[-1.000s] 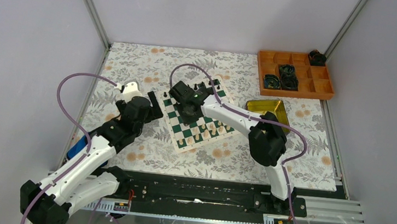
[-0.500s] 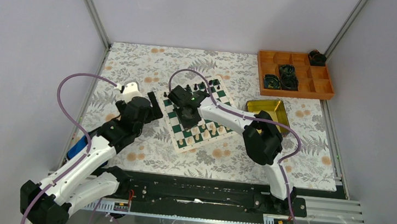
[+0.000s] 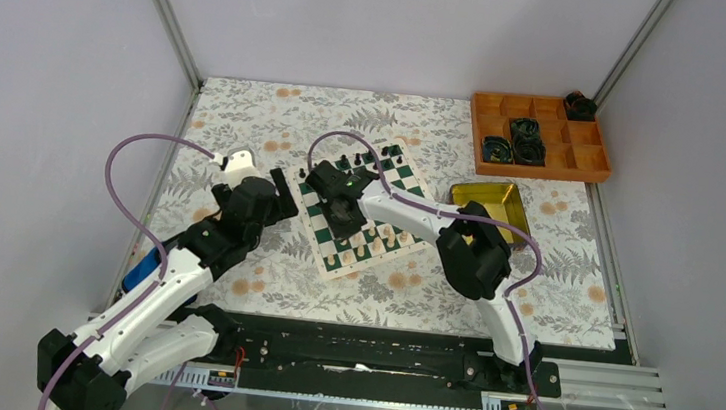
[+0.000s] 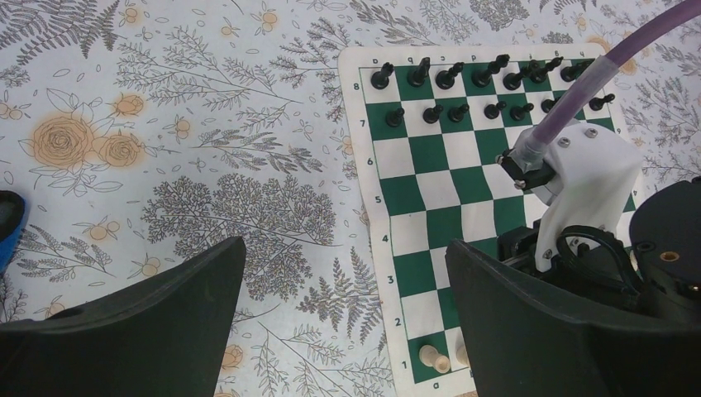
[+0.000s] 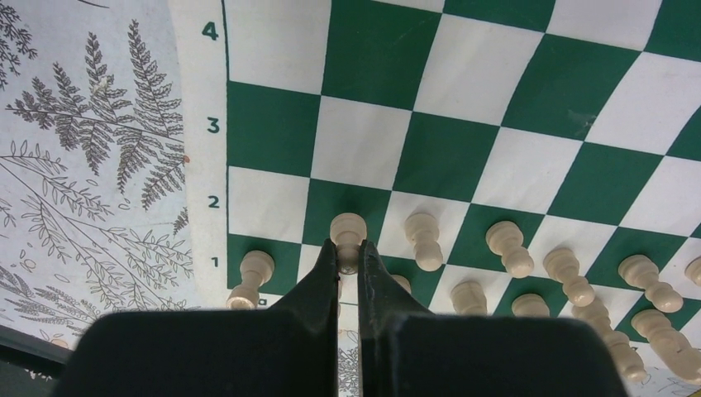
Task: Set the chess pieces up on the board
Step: Place the chess piece on the chessboard, then pick up the chess piece from the storage box.
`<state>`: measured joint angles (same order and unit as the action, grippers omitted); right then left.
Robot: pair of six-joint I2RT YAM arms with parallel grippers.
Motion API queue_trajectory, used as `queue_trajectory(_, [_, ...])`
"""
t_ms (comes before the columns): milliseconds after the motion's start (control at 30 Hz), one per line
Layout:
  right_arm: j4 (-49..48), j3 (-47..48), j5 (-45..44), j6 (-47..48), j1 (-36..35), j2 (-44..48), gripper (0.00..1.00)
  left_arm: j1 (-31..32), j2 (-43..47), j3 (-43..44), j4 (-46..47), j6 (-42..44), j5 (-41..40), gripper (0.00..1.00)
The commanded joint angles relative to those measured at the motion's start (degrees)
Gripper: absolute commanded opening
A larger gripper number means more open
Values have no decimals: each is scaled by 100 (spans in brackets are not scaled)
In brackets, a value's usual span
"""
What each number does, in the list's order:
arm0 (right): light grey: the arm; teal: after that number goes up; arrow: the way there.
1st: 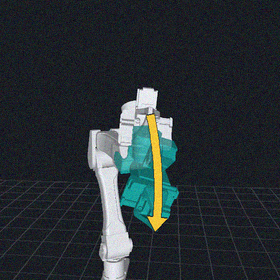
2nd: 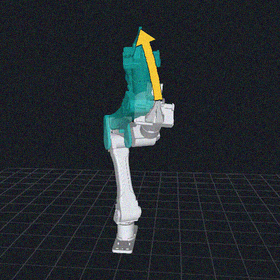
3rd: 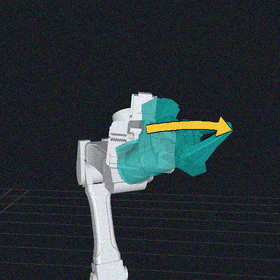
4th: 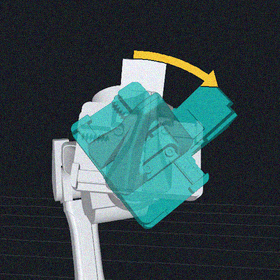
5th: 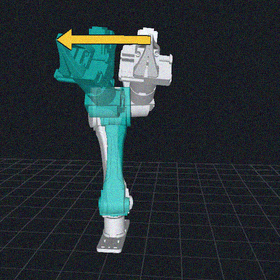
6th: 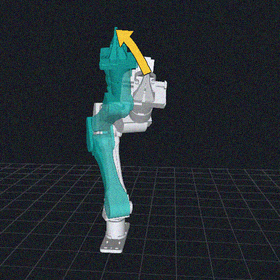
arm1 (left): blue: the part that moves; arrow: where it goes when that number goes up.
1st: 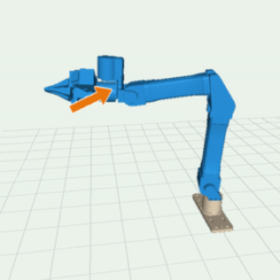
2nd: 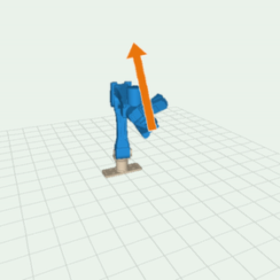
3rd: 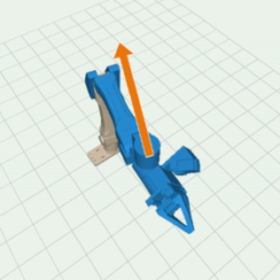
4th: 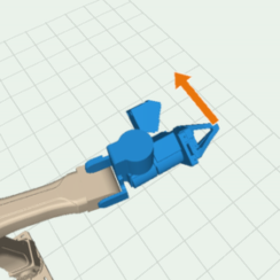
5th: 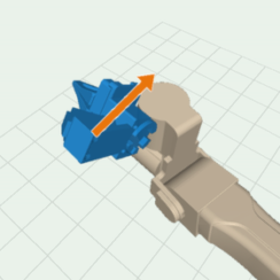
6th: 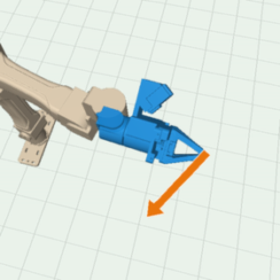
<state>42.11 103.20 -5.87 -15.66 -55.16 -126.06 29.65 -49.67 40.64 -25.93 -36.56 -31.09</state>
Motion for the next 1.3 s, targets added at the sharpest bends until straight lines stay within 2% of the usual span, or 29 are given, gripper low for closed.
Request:
queue_trajectory(0, [-86, 42, 155, 45, -57, -98, 0, 23, -37, -28, 63, -32, -118, 99])
queue_trajectory(267, [-89, 60, 217, 75, -57, -179, 1, 23, -73, -21, 62, -18, -108, 99])
queue_trajectory(400, [-109, 70, 265, 119, -57, -166, 19, 23, -91, -21, 63, -19, -113, 99])
queue_trajectory(533, [-142, 122, 301, 173, -52, -119, 28, 23, -111, -21, 72, -12, -100, 99])
queue_trajectory(1067, [62, 501, 199, 283, -56, 412, 34, 21, -209, -17, 94, -19, -99, 99])
queue_trajectory(1267, [175, 630, -133, 318, -50, 786, 36, 23, -223, -20, 91, -11, -118, 99])
